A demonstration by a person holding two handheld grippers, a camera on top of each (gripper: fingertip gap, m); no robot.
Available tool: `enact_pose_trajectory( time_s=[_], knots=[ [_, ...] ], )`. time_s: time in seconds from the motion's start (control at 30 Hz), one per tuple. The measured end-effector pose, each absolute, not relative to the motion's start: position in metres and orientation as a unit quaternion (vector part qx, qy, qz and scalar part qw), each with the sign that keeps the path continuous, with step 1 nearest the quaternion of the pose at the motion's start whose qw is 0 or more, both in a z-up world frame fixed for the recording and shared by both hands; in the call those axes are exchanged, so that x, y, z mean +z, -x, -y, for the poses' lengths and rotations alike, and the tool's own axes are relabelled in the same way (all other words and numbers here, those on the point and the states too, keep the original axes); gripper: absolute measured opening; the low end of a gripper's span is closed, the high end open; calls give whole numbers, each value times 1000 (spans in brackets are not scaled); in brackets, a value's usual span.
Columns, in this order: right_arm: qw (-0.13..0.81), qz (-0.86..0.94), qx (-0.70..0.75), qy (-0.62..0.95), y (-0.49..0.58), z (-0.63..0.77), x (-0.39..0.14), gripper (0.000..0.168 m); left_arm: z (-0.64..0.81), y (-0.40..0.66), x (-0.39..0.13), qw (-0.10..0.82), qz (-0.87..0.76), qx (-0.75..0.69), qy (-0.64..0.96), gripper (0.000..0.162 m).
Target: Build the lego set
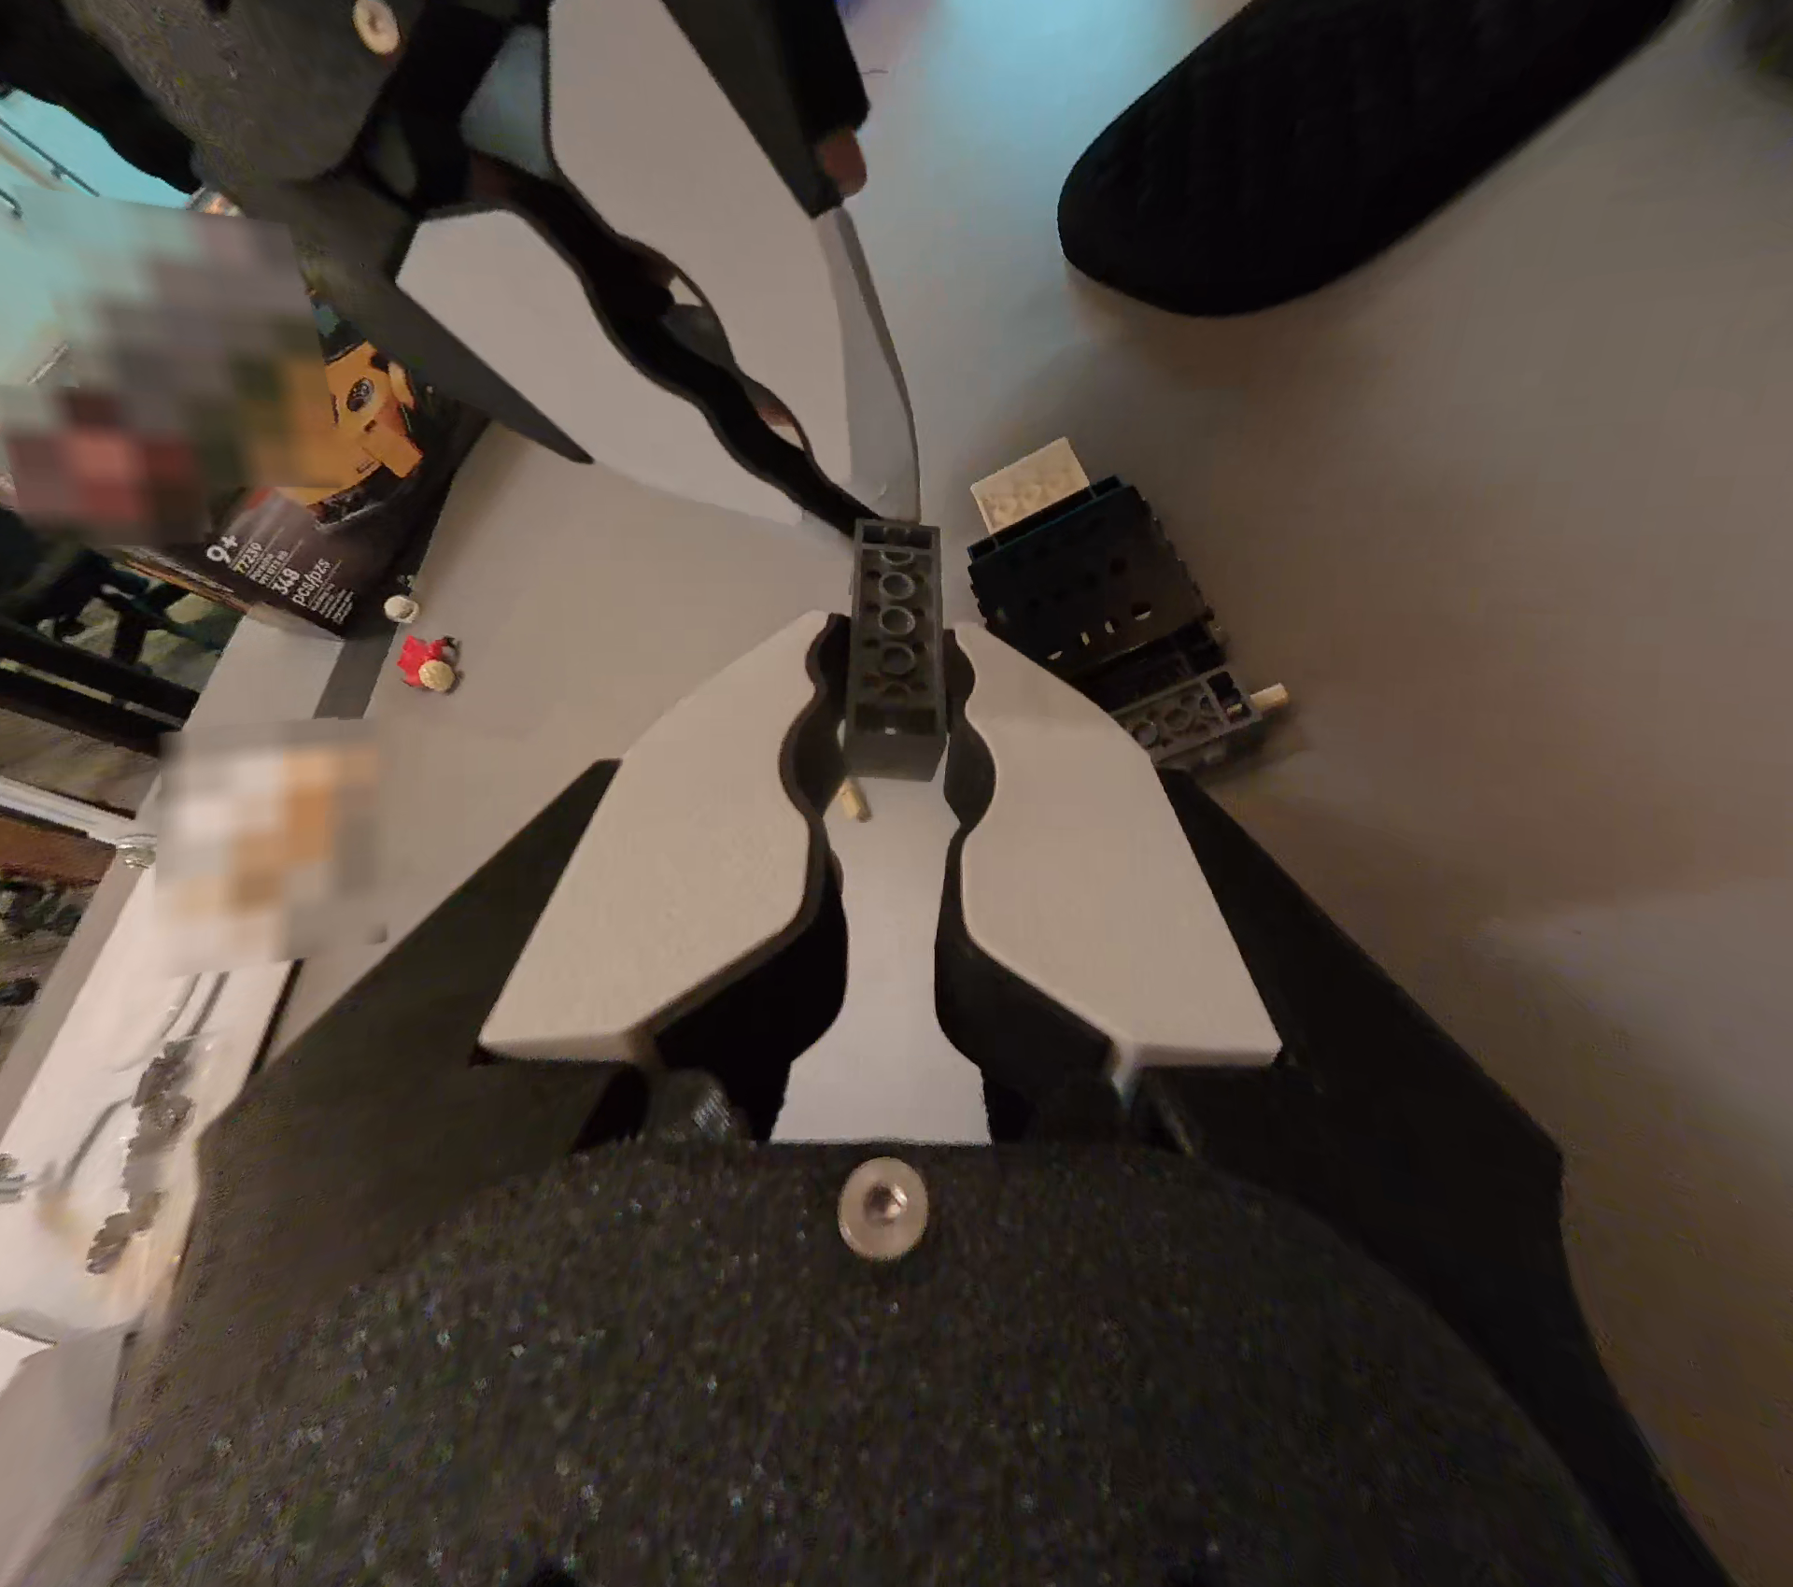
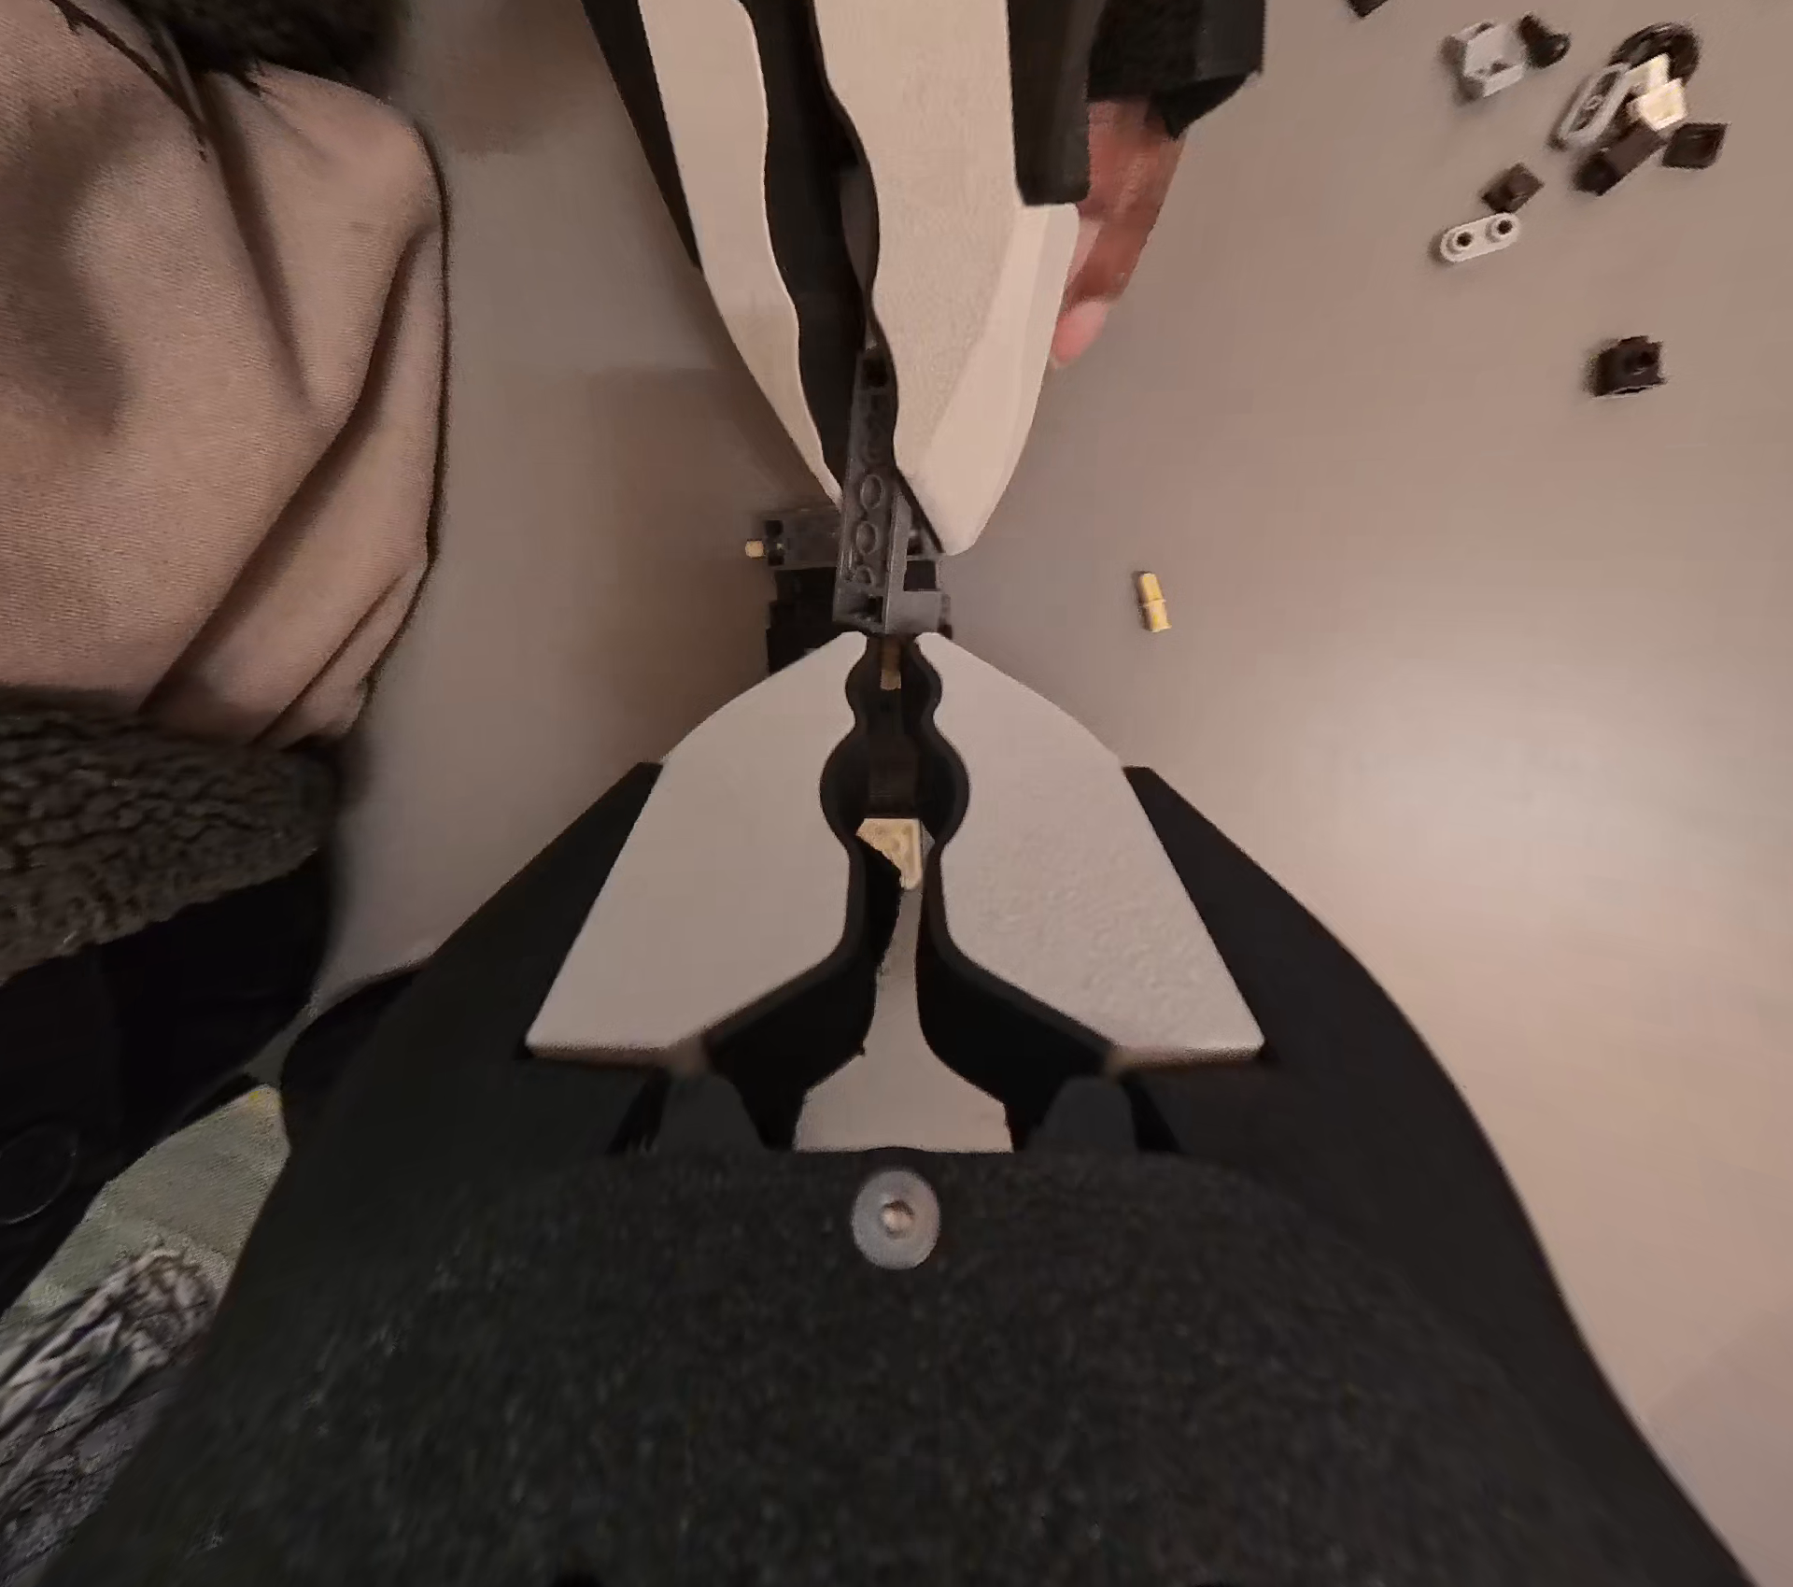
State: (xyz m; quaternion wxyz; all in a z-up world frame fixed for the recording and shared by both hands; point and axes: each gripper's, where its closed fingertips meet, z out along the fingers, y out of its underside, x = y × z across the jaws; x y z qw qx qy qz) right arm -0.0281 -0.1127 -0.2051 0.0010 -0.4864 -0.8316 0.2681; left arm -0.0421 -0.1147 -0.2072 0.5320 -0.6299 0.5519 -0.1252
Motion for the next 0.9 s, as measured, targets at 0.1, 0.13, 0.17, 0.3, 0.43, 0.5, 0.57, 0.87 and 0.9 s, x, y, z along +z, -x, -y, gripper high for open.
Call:
enact_pose_trajectory(
  time_s=[0.1, 0.13, 0.17, 0.3, 0.43, 0.5, 0.57, 0.87, 0.9],
  knots=[
    [-11, 822, 294, 488, 26, 115, -205, 2, 117, 39, -206, 535, -559, -117, 622, 17],
    [-8, 818, 306, 486, 26, 115, -204, 2, 117, 38, -204, 540, -557, -121, 620, 17],
    [0, 814, 321, 485, 27, 115, -202, 2, 117, 38, -201, 545, -550, -127, 620, 17],
    [49, 790, 384, 476, 31, 111, -183, 15, 113, 42, -189, 570, -512, -160, 623, 17],
    [149, 770, 420, 456, 34, 99, -162, 18, 109, 48, -175, 589, -462, -212, 629, 17],
    [207, 757, 433, 443, 35, 96, -156, 14, 108, 51, -169, 594, -436, -243, 631, 17],
    [254, 745, 438, 434, 35, 95, -155, 10, 108, 53, -165, 595, -416, -272, 631, 17],
    [287, 733, 449, 422, 37, 102, -154, 3, 110, 50, -162, 588, -401, -309, 631, 17],
    [288, 734, 449, 421, 37, 102, -154, 3, 111, 50, -162, 587, -401, -311, 631, 17]
  ],
)
